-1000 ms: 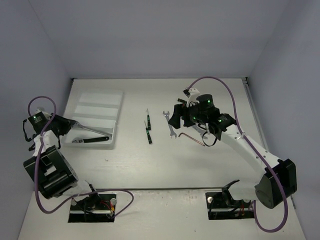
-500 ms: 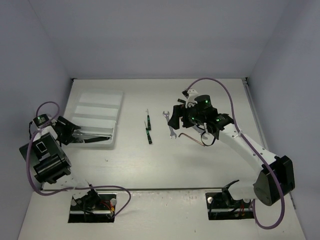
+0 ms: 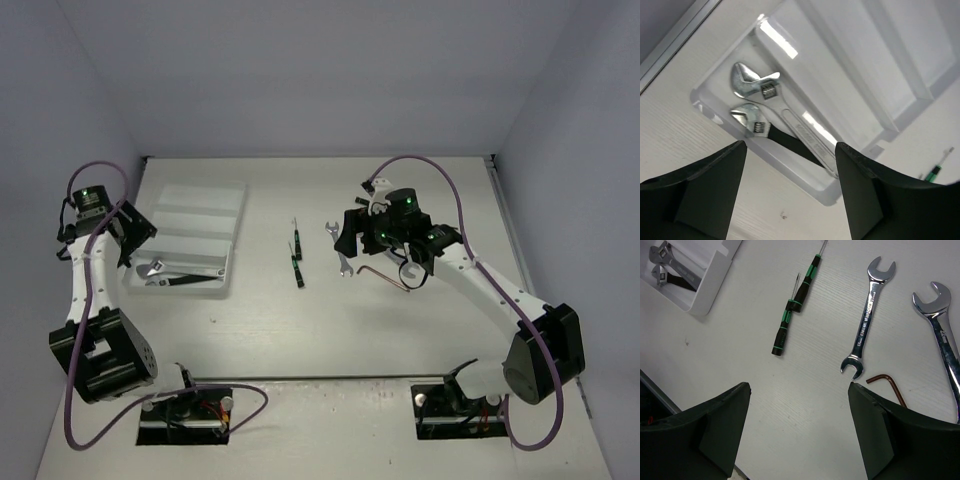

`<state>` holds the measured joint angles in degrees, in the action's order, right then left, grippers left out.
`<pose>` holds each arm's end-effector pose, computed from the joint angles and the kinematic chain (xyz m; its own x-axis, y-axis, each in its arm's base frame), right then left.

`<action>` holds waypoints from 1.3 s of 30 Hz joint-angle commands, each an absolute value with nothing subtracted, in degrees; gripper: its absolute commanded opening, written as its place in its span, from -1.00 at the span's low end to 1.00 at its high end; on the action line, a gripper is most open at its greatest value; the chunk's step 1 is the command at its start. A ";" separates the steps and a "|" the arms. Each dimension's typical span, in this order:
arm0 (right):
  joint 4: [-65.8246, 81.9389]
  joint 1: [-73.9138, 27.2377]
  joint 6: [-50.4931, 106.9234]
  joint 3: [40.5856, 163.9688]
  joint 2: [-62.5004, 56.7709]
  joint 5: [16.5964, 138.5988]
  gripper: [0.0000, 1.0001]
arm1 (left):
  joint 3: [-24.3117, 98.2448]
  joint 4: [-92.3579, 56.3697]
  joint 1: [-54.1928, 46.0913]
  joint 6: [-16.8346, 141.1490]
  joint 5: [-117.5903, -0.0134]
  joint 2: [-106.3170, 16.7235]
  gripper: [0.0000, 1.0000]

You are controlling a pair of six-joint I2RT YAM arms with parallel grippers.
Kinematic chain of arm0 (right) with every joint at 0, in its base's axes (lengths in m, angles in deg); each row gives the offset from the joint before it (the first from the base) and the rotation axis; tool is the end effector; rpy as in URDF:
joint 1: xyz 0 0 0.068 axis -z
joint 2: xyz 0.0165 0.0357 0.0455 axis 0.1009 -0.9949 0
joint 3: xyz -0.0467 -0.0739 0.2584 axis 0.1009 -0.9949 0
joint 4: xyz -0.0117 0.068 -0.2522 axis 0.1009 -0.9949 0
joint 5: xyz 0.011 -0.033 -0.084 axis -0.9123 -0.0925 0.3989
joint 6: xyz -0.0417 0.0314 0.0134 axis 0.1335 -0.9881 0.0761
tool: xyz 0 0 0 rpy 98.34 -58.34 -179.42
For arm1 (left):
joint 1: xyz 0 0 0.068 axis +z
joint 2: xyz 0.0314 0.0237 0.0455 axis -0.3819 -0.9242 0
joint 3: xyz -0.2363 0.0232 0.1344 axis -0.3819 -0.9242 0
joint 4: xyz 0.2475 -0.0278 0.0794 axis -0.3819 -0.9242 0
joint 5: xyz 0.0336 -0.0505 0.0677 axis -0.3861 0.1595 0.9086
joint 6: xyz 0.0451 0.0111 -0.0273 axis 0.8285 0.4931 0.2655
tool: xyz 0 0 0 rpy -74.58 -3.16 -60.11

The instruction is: Sort the tools into containers

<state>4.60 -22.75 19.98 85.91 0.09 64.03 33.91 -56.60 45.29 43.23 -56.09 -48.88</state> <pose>0.2712 0.1620 0.3077 -0.5219 -0.0083 -0.8530 -0.6240 0.6854 0.3752 0.2763 0.1127 0.3081 -0.4144 -0.7227 -0.5532 -0.6218 0.6686 -0.4077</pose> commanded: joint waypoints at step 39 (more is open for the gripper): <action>6.63 -21.19 14.47 82.02 5.97 75.74 0.50 | 44.95 -57.10 -11.03 21.88 -49.49 -75.70 -1.00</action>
